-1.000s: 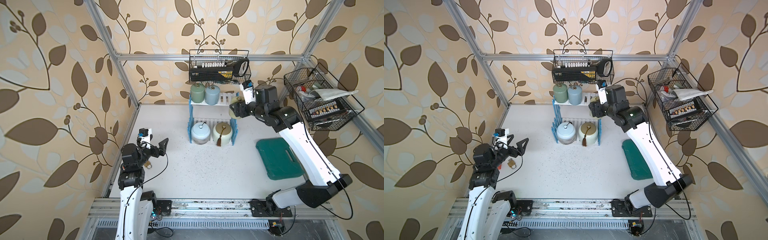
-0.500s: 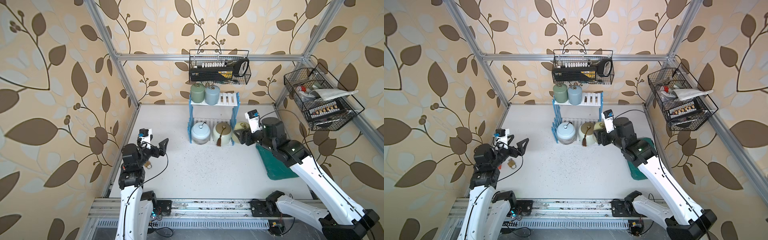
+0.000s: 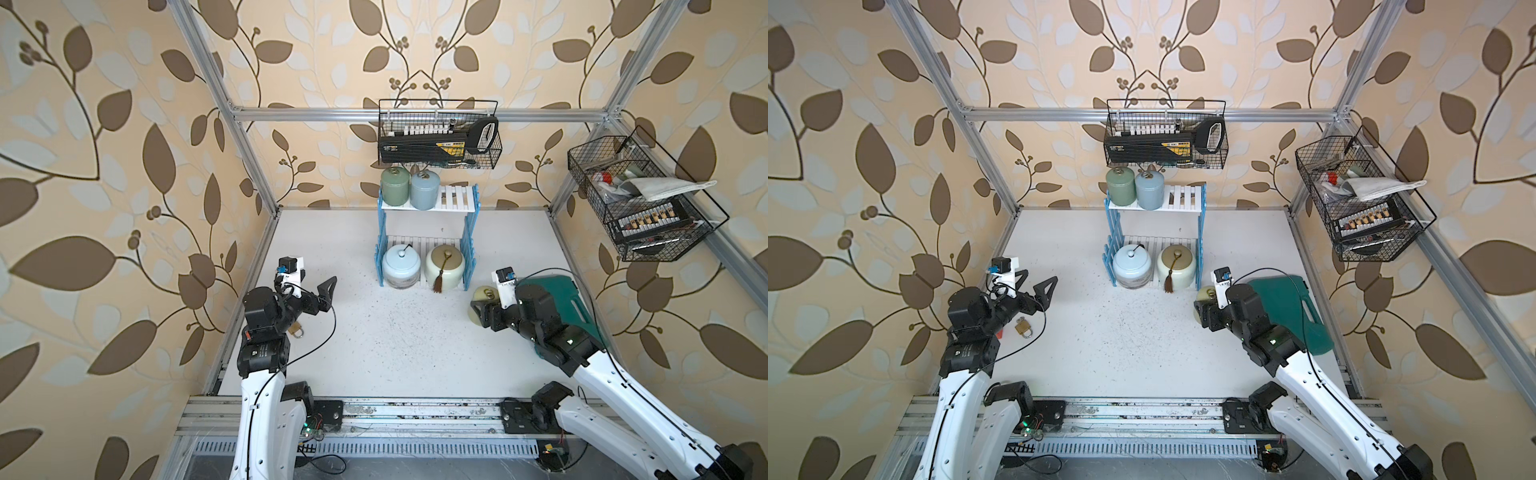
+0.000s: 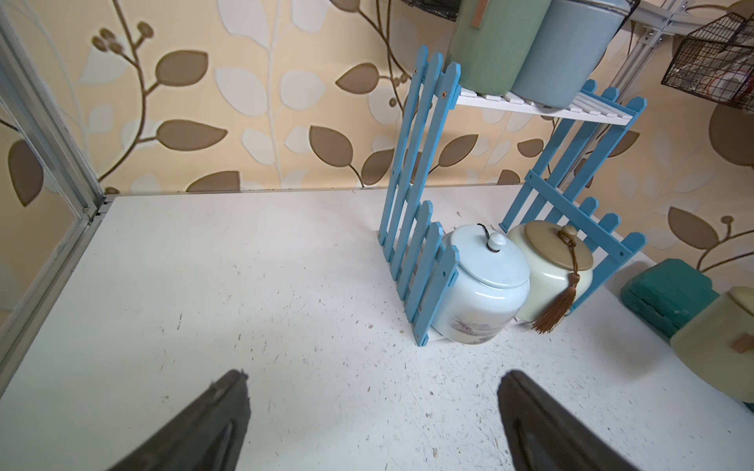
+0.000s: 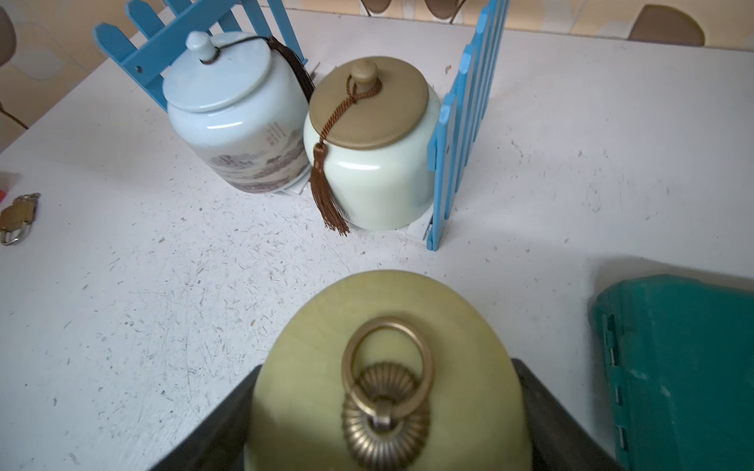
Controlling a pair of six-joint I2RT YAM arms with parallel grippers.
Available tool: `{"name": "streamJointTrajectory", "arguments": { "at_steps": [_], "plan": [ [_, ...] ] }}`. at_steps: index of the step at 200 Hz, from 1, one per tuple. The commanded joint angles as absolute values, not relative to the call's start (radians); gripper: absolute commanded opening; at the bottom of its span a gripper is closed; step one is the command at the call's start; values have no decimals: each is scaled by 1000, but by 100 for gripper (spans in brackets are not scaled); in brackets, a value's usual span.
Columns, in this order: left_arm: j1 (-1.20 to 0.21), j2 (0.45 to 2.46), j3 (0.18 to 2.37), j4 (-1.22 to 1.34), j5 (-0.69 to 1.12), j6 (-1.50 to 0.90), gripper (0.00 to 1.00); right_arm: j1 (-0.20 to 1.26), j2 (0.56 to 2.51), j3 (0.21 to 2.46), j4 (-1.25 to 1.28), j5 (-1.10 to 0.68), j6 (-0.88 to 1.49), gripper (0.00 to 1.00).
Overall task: Remove the tea canisters from the shelf
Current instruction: Place the tea canister at the center of the board.
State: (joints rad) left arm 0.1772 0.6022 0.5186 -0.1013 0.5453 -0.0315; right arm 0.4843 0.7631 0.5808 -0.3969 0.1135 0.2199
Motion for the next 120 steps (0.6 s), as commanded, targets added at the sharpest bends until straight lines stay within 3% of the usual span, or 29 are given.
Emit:
{"name": "streamJointTrajectory", "arguments": {
  "at_steps": [1,120],
  "plan": [
    [181,592,505,-48,555,-21,99,492,740,554,-242,160,274,43],
    [181,586,499,-45,551,-15,99,507,885,424,-76,222,315,50]
  ]
}}
